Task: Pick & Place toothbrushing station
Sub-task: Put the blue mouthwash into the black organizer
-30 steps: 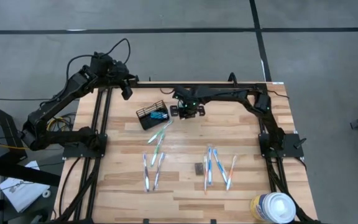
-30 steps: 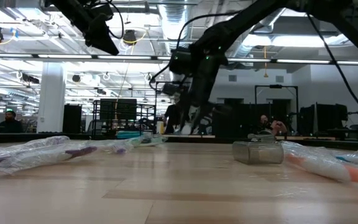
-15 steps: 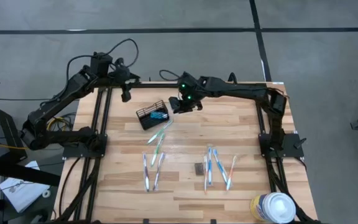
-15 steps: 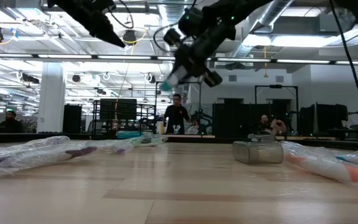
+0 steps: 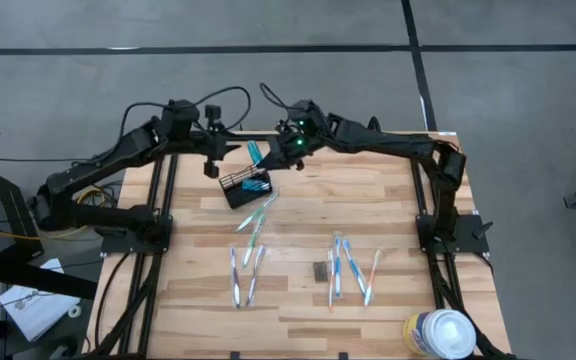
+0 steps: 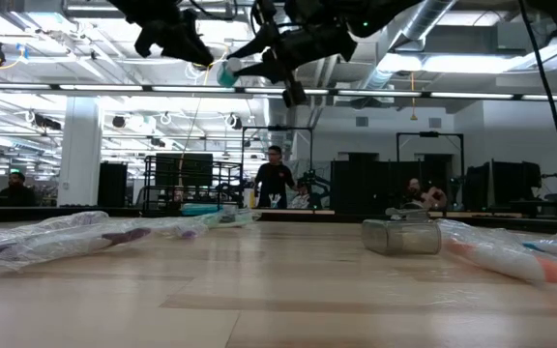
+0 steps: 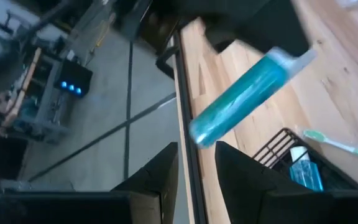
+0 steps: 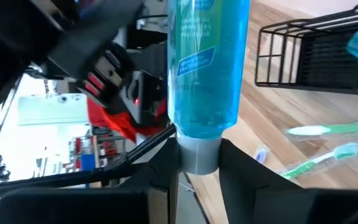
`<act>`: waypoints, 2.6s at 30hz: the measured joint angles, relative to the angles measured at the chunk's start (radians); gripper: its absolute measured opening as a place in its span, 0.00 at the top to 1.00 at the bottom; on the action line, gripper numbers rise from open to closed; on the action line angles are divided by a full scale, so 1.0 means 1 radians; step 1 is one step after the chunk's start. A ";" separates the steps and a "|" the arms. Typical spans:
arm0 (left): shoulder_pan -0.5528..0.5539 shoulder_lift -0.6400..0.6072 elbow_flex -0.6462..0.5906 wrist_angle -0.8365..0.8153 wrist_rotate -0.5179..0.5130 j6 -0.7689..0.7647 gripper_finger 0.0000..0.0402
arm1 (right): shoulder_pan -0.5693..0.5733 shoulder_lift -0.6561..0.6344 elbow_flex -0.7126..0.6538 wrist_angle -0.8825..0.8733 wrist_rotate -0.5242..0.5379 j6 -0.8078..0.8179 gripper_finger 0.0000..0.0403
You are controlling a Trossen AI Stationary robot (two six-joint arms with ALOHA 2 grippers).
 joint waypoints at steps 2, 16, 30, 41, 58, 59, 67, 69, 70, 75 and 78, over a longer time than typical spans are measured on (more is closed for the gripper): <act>-0.035 0.000 0.000 0.001 -0.012 0.023 0.75 | -0.007 0.000 0.000 0.010 -0.024 0.007 0.82; -0.216 0.071 0.003 0.037 -0.192 0.056 0.75 | -0.035 0.003 -0.001 0.051 -0.130 0.007 0.82; -0.216 0.124 0.004 0.074 -0.165 0.058 0.64 | -0.033 0.006 -0.004 0.095 -0.184 0.019 0.82; -0.214 0.126 0.004 0.081 -0.160 0.061 0.66 | -0.033 0.006 -0.004 0.146 -0.228 0.053 0.82; -0.214 0.127 0.002 0.081 -0.157 0.063 0.83 | -0.037 0.004 -0.004 0.175 -0.289 0.046 0.78; -0.214 0.126 0.003 0.084 -0.157 0.054 0.83 | -0.038 0.004 -0.004 0.183 -0.302 0.034 0.72; -0.207 0.084 -0.007 0.067 -0.114 -0.183 0.84 | -0.073 -0.004 0.006 0.156 -0.475 -0.028 0.28; -0.183 0.071 -0.007 0.099 -0.041 -0.341 0.84 | -0.079 -0.007 0.007 0.137 -0.489 -0.049 0.27; -0.171 0.064 -0.010 0.133 -0.003 -0.422 0.84 | -0.082 -0.007 0.007 0.120 -0.489 -0.065 0.27; -0.119 0.034 -0.110 0.434 0.094 -0.768 0.84 | -0.107 -0.020 0.004 -0.010 -0.482 -0.176 0.32; -0.095 0.009 -0.207 0.676 0.104 -0.947 0.84 | -0.124 -0.053 0.005 -0.104 -0.476 -0.265 0.35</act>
